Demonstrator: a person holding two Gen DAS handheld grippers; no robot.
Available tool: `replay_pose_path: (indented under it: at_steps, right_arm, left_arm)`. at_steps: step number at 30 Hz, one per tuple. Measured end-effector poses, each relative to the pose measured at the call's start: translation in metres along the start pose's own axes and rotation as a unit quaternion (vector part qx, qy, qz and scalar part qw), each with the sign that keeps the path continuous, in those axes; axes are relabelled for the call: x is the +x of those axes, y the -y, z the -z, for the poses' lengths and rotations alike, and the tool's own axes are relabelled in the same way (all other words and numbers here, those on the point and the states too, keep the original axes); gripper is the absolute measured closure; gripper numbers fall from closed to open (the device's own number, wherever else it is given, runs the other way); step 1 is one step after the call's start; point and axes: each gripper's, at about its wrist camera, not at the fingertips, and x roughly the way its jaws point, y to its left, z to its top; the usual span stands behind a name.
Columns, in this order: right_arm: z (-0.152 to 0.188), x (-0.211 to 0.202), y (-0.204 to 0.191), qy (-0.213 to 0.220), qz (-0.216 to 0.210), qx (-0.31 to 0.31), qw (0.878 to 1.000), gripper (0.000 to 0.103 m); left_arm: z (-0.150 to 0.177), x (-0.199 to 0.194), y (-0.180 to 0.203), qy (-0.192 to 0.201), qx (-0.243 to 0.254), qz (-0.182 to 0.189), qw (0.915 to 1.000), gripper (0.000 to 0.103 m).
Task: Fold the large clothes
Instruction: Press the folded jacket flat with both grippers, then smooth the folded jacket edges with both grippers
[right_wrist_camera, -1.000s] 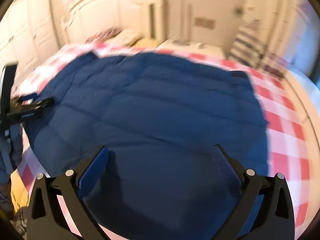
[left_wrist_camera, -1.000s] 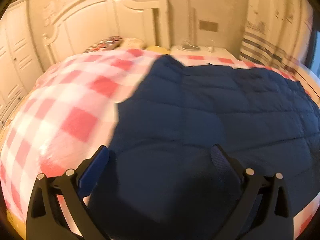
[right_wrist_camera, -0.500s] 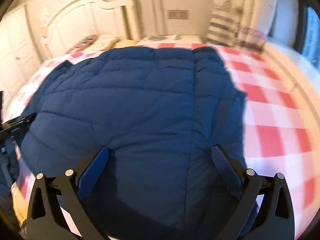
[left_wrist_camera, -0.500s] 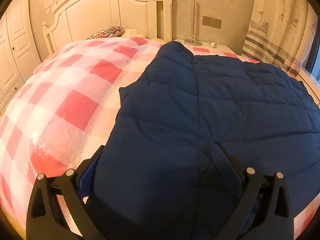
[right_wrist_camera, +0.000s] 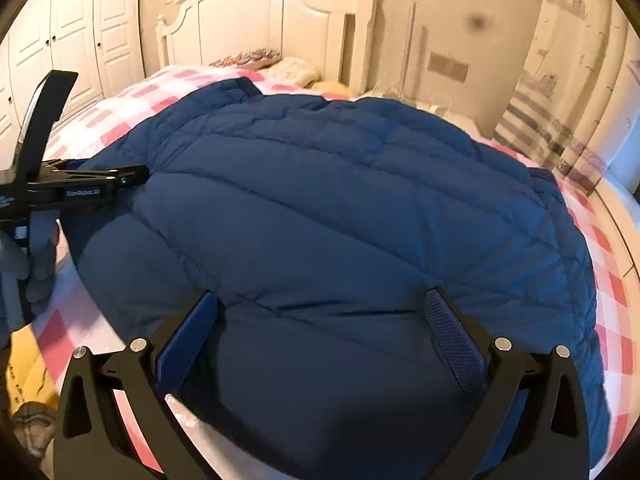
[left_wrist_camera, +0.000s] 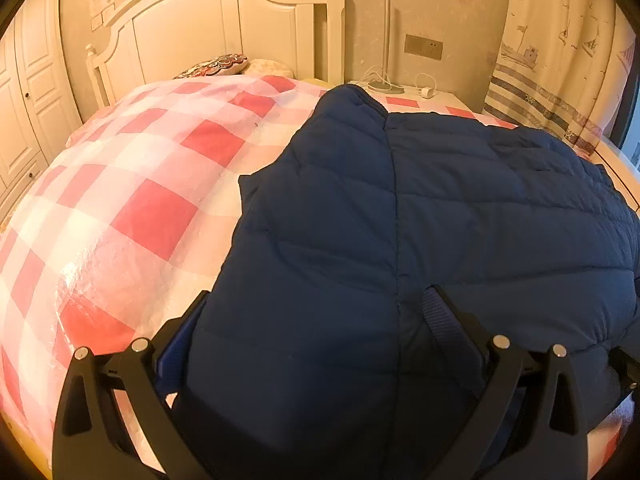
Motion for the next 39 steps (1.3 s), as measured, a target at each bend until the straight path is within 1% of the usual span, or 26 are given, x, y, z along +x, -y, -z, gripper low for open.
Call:
replay_pose_path:
  at_steps: [1,2,4,5,6,7,8,9,10,13,19,20,21,22,23,24,25,26,28,31,33,34,35,36,37,39]
  right_arm:
    - [-0.001,-0.006,0.002,0.006,0.009,0.002,1.0,0.005]
    - [-0.001,-0.014,0.01,0.022,0.021,0.012,0.999,0.005]
    - [0.003,-0.025,0.036,0.04,0.039,0.054,0.997,0.005]
    - [0.006,-0.025,0.048,0.042,0.05,0.072,0.995,0.005]
    - [0.013,-0.023,0.069,0.038,0.065,0.104,0.992,0.005]
    - [0.018,-0.019,0.081,0.031,0.068,0.123,0.99,0.005]
    - [0.027,-0.014,0.095,0.028,0.063,0.142,0.988,0.004]
    - [0.036,-0.009,0.105,0.036,0.037,0.154,0.987,0.004]
    - [0.038,-0.006,0.113,0.031,0.013,0.17,0.985,0.004]
    - [0.033,-0.002,0.107,0.016,0.037,0.15,0.988,0.004]
    - [0.035,0.0,0.112,0.017,0.028,0.157,0.987,0.004]
    - [0.036,-0.001,0.11,0.017,0.029,0.156,0.987,0.004]
    - [0.035,0.0,0.112,0.018,0.029,0.157,0.987,0.004]
    - [0.039,-0.003,0.109,0.018,0.029,0.157,0.987,0.004]
    - [0.039,-0.003,0.11,0.018,0.029,0.157,0.987,0.004]
    - [0.039,-0.003,0.109,0.018,0.03,0.156,0.987,0.004]
    - [0.039,-0.003,0.109,0.018,0.03,0.157,0.987,0.004]
    - [0.039,-0.003,0.11,0.018,0.029,0.157,0.987,0.004]
    - [0.039,-0.002,0.109,0.018,0.028,0.157,0.987,0.004]
    - [0.039,-0.003,0.109,0.018,0.028,0.157,0.987,0.004]
    - [0.039,-0.003,0.11,0.018,0.028,0.156,0.987,0.004]
    - [0.039,-0.003,0.11,0.018,0.028,0.156,0.987,0.004]
    - [0.039,-0.003,0.11,0.019,0.027,0.157,0.987,0.004]
    - [0.039,-0.003,0.109,0.02,0.026,0.157,0.987,0.004]
    - [0.04,-0.003,0.109,0.019,0.026,0.156,0.987,0.004]
    - [0.039,-0.004,0.107,0.019,0.027,0.155,0.987,0.004]
  left_arm:
    - [0.0,0.0,0.0,0.0,0.0,0.0,1.0,0.002]
    - [0.0,0.0,0.0,0.0,-0.001,0.001,1.0,0.002]
    - [0.001,-0.001,-0.001,0.0,-0.003,0.003,1.0,0.002]
    - [0.001,-0.001,0.0,0.0,-0.003,0.003,1.0,0.002]
    - [0.001,0.0,-0.001,0.0,-0.003,0.004,1.0,0.002]
    - [0.001,0.0,-0.001,0.0,-0.004,0.004,1.0,0.002]
    - [0.001,0.0,-0.001,0.0,-0.004,0.004,1.0,0.002]
    - [0.001,-0.001,-0.001,0.001,-0.003,0.005,1.0,0.002]
    - [0.002,0.0,0.0,0.0,-0.003,0.005,1.0,0.002]
    - [0.001,0.0,0.0,0.001,-0.003,0.003,1.0,0.002]
    - [0.001,-0.001,-0.001,0.002,-0.004,0.001,1.0,0.002]
    - [0.001,-0.002,-0.001,0.004,-0.007,-0.003,1.0,0.002]
    - [0.001,-0.008,-0.002,0.008,-0.019,-0.014,0.9997,0.002]
    - [0.0,-0.019,-0.004,0.023,-0.043,-0.026,0.9985,0.004]
    - [-0.002,-0.029,-0.005,0.039,-0.057,-0.017,0.9974,0.004]
    - [-0.008,-0.04,-0.002,0.057,-0.065,0.006,0.9962,0.004]
    - [-0.015,-0.051,0.004,0.072,-0.059,0.017,0.9955,0.004]
    - [-0.02,-0.056,0.011,0.079,-0.049,0.018,0.9955,0.004]
    - [-0.035,-0.065,0.046,0.084,0.004,0.03,0.996,0.003]
    - [-0.034,-0.062,0.094,0.089,0.067,0.039,0.993,0.003]
    - [-0.024,-0.043,0.125,0.07,0.111,0.034,0.9908,0.003]
    - [-0.014,-0.023,0.14,0.041,0.128,0.03,0.9905,0.002]
    - [-0.007,-0.013,0.145,0.033,0.127,0.023,0.9911,0.002]
    - [-0.001,-0.006,0.143,0.042,0.117,0.025,0.992,0.002]
    - [-0.002,-0.004,0.139,0.037,0.109,0.038,0.9926,0.002]
    - [-0.005,0.0,0.138,0.028,0.118,0.045,0.9916,0.002]
